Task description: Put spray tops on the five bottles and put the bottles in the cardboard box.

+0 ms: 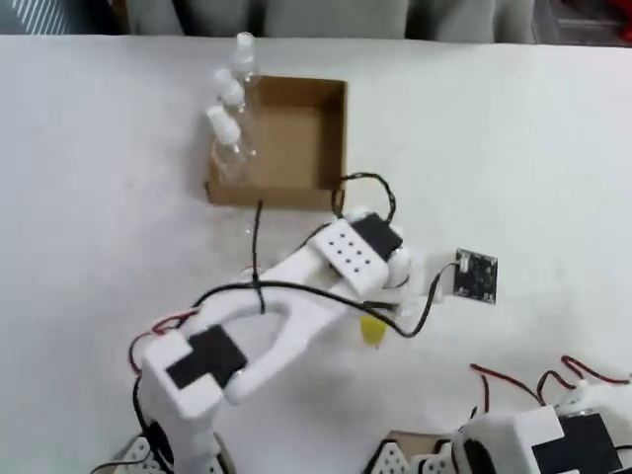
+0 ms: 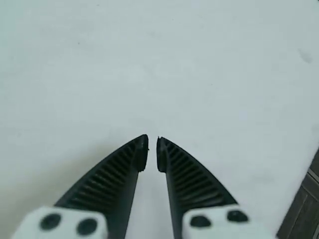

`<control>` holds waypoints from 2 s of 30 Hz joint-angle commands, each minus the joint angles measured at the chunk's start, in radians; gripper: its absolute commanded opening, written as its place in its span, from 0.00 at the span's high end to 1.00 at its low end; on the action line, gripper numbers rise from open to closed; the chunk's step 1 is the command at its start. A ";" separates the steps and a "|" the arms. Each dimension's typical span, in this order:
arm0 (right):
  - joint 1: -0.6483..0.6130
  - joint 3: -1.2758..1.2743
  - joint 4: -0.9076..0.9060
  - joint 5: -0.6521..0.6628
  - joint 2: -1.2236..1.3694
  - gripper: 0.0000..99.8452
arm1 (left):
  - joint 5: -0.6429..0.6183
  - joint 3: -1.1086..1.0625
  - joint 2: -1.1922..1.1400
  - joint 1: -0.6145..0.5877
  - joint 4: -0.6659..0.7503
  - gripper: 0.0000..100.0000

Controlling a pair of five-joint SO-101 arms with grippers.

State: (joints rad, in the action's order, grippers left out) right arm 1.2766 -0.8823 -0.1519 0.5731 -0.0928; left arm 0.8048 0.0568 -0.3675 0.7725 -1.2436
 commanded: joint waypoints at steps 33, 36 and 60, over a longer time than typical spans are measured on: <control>0.028 0.014 0.018 0.009 -0.008 0.98 | -0.203 0.269 -0.320 -0.033 0.083 0.68; 0.038 0.015 0.019 0.009 -0.013 0.98 | -0.193 0.267 -0.320 -0.047 0.081 0.68; 0.039 0.017 0.013 0.009 -0.015 0.98 | -0.402 0.344 -0.079 -0.035 -0.051 0.98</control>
State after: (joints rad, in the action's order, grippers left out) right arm 1.3211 -0.8823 -0.1519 0.5731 -0.0928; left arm 0.4764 0.3360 -0.6068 0.7419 -1.2635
